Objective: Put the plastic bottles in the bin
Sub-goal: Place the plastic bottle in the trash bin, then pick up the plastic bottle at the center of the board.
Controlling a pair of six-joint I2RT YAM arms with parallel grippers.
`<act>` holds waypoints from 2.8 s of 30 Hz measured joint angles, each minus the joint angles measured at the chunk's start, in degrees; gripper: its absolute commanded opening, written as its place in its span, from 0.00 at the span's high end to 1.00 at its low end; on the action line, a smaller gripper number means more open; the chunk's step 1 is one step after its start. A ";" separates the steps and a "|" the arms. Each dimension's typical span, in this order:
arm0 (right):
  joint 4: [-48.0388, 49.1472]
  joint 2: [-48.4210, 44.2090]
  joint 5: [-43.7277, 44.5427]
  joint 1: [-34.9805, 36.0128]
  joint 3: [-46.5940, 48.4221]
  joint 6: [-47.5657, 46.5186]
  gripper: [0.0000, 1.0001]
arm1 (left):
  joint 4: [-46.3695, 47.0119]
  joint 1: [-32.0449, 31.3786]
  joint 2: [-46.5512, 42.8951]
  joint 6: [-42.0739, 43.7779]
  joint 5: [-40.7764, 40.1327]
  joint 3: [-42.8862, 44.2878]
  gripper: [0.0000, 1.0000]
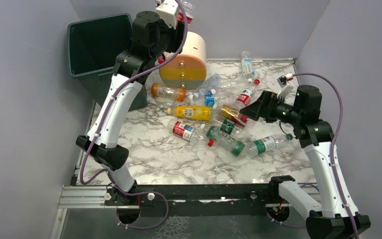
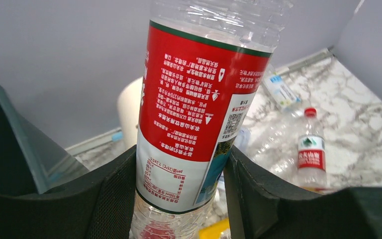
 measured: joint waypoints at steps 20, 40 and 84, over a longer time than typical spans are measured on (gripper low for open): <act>1.44 -0.04 -1.81 0.00 -2.29 1.29 0.01 | 14.12 21.64 -3.50 -2.60 -2.23 -5.44 0.43; 2.43 0.02 -2.54 0.00 -2.54 1.51 0.01 | 18.25 28.39 -6.75 -8.61 -5.05 -16.26 0.07; 4.28 2.10 -2.97 0.00 -3.37 2.19 0.01 | 4.87 -4.83 -27.85 -38.21 6.60 -62.77 0.01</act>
